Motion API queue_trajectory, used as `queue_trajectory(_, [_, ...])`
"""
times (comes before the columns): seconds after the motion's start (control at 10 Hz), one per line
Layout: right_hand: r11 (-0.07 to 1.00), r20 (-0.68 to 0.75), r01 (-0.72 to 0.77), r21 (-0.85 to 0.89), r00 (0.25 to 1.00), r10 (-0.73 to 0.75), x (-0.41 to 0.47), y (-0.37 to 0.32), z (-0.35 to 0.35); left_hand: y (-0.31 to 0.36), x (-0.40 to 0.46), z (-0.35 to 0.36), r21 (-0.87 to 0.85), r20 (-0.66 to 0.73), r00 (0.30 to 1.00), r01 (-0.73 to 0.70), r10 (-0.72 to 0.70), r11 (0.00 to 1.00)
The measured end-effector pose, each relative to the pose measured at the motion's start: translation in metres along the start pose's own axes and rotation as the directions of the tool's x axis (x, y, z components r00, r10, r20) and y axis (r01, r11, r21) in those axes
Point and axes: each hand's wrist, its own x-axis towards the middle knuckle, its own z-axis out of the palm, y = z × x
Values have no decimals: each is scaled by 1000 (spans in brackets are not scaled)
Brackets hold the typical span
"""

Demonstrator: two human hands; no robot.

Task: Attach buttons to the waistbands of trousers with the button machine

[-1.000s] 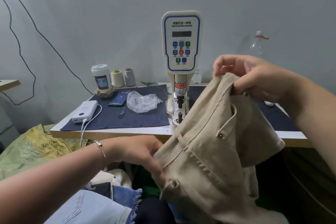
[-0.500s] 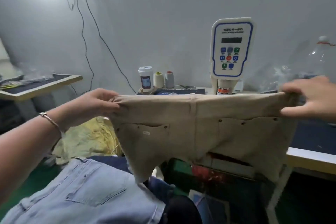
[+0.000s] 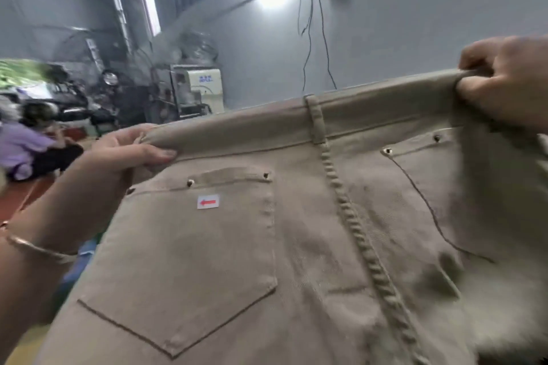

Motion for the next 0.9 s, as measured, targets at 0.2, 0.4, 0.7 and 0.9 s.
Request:
queue_trajectory(0.2, [985,362,56,164,925,-113,3,-106,160,-94,-76,-80,40,-78,900,434,-430,900])
queue_trajectory(0.4, [951,659,-42,307,730,-180,-91,-128,271,-203,-121,-79,651,-141,860,454,-490,609])
queue_trajectory(0.7, [781,653,-41,623,577,-491,-149,-168,258,-182,-85,22,539,261,943,36,-207,842])
queue_trajectory(0.9, [791,638,-80,606,644,-423,-166,-156,243,-177,-69,46,697,388,887,-103,-252,710])
